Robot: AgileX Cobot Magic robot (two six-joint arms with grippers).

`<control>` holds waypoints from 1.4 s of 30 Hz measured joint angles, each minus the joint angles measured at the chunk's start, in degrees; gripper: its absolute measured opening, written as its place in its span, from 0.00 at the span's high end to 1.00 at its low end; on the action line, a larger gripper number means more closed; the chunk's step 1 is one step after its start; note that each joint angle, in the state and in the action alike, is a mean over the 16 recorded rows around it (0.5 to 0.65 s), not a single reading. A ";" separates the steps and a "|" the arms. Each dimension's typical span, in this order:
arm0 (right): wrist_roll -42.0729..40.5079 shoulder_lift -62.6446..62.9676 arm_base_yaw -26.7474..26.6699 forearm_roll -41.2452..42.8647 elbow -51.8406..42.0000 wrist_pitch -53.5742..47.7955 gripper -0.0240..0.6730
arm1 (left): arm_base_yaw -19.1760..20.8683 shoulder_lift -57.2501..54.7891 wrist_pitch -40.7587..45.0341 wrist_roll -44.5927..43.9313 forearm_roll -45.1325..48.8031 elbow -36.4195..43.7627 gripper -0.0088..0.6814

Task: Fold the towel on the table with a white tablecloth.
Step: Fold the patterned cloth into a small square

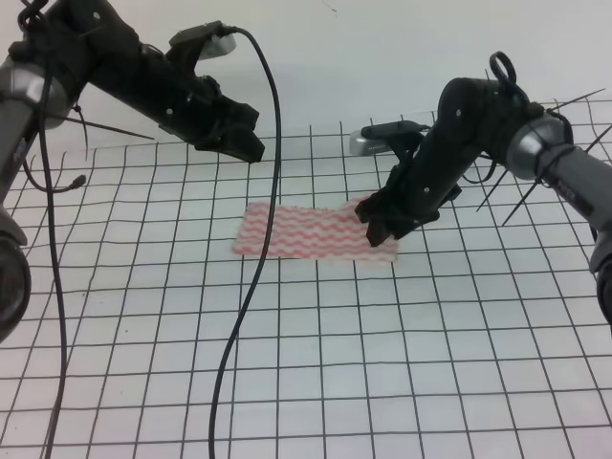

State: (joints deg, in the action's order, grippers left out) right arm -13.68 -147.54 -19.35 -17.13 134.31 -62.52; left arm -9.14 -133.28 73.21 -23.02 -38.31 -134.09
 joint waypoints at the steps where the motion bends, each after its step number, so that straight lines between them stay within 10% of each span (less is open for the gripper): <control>1: -0.01 -0.04 -0.06 -0.20 0.00 0.04 0.51 | 0.01 0.00 0.00 -0.06 -0.04 0.00 0.99; 11: -0.53 -0.29 -0.31 -0.57 0.02 0.14 0.55 | 0.08 0.00 0.00 -0.35 -0.24 0.00 0.99; 27: -5.25 1.18 -0.33 0.54 0.00 -1.33 0.94 | 0.08 0.00 0.00 -0.14 -0.52 0.00 0.99; 42: -11.99 2.39 -2.46 -7.06 0.10 -0.28 0.96 | 0.08 0.00 0.00 -0.35 -2.10 0.00 0.99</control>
State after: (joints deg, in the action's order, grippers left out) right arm -25.67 -145.15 -21.81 -24.19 134.41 -62.80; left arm -9.06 -133.28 73.21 -23.37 -40.40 -134.09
